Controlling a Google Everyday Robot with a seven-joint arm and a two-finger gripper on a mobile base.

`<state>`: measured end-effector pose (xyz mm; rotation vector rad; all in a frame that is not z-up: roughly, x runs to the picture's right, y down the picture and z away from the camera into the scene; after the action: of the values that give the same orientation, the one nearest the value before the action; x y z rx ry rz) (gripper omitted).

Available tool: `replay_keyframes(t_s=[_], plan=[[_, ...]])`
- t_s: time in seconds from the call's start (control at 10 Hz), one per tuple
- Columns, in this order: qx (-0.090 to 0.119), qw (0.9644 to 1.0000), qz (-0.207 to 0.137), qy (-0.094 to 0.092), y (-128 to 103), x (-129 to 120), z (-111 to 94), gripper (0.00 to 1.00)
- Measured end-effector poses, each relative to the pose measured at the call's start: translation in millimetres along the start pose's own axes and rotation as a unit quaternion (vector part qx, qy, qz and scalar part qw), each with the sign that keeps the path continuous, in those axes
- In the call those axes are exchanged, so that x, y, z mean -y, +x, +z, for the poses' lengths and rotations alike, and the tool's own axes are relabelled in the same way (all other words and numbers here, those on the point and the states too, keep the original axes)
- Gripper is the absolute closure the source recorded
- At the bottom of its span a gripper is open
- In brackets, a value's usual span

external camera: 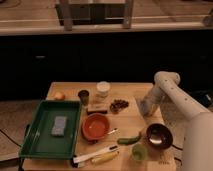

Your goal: Wipe red bowl with towel

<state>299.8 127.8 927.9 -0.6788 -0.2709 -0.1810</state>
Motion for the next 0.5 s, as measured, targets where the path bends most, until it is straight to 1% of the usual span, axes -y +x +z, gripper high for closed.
replay_keyframes(t_s=[0.2, 0.3, 0.4, 0.5], plan=[[-0.002, 1.0000, -0.001, 0.004, 1.3, 3.2, -0.2, 0.84], [-0.002, 1.0000, -0.001, 0.003, 1.2, 2.9, -0.5, 0.92], [-0.002, 1.0000, -0.001, 0.001, 0.9, 2.1, -0.3, 0.98], [-0.003, 1.0000, -0.001, 0.000, 1.2, 1.4, -0.2, 1.00]])
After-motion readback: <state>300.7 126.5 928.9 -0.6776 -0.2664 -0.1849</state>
